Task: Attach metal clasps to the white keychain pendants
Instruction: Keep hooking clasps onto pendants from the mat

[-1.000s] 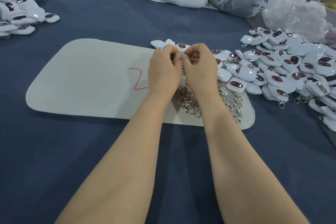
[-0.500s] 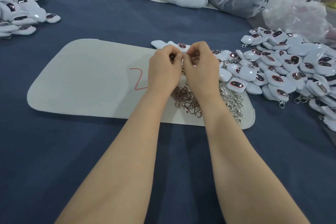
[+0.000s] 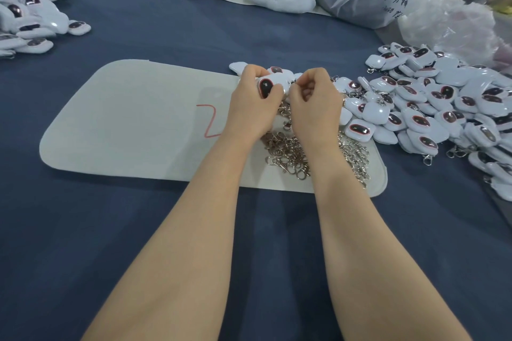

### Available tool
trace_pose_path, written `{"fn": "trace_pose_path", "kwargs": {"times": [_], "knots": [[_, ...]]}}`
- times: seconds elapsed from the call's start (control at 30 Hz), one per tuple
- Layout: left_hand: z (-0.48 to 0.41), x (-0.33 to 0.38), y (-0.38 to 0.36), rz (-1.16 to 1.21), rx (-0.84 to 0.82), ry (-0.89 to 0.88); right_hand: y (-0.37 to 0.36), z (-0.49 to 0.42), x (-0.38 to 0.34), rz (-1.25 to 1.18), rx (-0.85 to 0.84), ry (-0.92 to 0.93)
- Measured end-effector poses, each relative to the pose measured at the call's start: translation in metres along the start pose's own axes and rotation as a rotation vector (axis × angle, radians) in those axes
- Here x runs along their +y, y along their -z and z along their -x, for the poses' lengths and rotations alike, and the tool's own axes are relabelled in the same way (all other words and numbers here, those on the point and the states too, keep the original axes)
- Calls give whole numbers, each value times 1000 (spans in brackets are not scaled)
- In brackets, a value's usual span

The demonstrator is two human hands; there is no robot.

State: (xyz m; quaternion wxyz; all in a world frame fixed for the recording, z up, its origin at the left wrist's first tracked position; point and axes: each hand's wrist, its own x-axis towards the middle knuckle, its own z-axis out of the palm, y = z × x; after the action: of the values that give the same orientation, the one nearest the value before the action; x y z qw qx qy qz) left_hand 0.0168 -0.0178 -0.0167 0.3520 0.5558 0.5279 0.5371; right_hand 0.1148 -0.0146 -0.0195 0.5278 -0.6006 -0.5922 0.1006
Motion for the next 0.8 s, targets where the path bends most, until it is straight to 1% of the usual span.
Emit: {"fn": "trace_pose_path", "kwargs": {"times": [0.23,0.43,0.53,0.6,0.63,0.7,0.8], "knots": [[1,-1,2,-31,13,-16,-1,1,-3,64,-30,42],[1,-2,4,-141,15,-81,-1,2,-2,169,-157,72],[2,-3,5,-186,6,-116,0,1,-2,171,-171,45],[2,0,5,-124,13,-96,1,2,-4,110,-129,27],[1,1,4,-57,22,-65,1,3,-6,56,-111,16],[-1,3,4,144,30,55,2,3,-9,-61,-106,-20],[-2,5,6,458,-7,286,3,2,-11,-157,-112,-83]]}}
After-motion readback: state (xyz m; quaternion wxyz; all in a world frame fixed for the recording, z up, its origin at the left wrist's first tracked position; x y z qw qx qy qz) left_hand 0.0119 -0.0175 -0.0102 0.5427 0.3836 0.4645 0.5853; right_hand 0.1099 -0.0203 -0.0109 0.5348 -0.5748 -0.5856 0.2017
